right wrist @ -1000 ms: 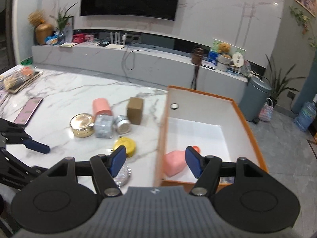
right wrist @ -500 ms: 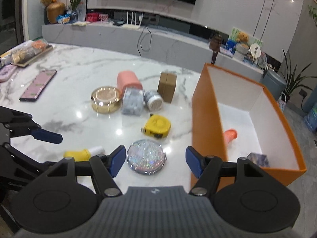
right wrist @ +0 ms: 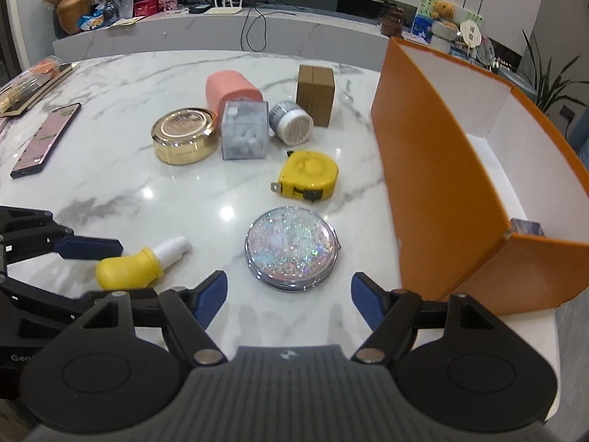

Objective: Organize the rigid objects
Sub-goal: 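Grasp the yellow bottle with the left tool while the right tool grasps the glitter compact, then carry the yellow bottle and glitter compact with both tools into the orange box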

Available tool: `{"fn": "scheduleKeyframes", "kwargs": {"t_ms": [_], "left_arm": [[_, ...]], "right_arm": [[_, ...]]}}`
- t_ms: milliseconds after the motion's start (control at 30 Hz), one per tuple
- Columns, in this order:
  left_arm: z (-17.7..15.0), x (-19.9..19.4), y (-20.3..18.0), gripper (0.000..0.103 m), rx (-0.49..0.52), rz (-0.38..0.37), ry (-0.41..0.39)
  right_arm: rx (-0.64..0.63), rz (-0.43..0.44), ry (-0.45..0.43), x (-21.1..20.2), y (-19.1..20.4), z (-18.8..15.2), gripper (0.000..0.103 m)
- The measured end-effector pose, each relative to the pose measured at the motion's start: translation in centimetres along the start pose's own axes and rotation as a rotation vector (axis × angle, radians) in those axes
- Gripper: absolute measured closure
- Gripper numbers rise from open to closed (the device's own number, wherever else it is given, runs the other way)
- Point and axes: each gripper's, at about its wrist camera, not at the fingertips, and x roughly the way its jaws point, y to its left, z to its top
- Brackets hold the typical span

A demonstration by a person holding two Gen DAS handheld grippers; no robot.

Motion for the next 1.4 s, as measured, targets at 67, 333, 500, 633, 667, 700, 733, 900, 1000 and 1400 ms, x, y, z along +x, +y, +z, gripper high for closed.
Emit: {"fn": "scheduleKeyframes", "kwargs": {"t_ms": [67,333,500,633,667,700,733,900,1000,1400], "left_arm": [[0.0,-0.1,0.0,0.058,0.008,0.000,-0.002],[0.1,-0.4,1.6,0.059,-0.014,0.022,-0.003],[0.1,-0.8,3.7,0.059,-0.066,0.046,-0.012],[0.0,-1.2,5.0,0.059,-0.096,0.052,-0.016],[0.0,-1.2,5.1,0.059,-0.100,0.054,-0.015],[-0.1,-1.2,5.3,0.059,-0.102,0.055,-0.013],[-0.1,-1.2,5.4,0.058,-0.103,0.055,-0.010],[-0.3,-1.4,5.8,0.058,-0.103,0.058,-0.012],[-0.3,-1.4,6.0,0.059,-0.104,0.061,-0.013],[-0.3,-1.7,6.3,0.059,-0.117,0.077,-0.025]], "right_arm": [[0.020,-0.001,0.005,0.5,-0.3,0.0,0.029],[0.138,-0.001,-0.012,1.9,-1.2,0.2,0.029],[0.133,-0.009,-0.003,3.1,-0.8,0.0,0.029],[0.150,-0.023,-0.020,3.9,-0.4,0.0,0.028],[0.146,-0.031,-0.026,4.1,-0.3,0.0,0.028],[0.144,-0.039,-0.034,4.2,-0.2,0.1,0.028],[0.147,-0.044,-0.042,4.4,-0.1,0.2,0.028],[0.156,-0.063,-0.077,5.1,0.1,0.5,0.027],[0.146,-0.058,-0.078,5.2,0.3,0.8,0.031],[0.088,-0.047,-0.070,4.2,0.9,1.1,0.032]]}}
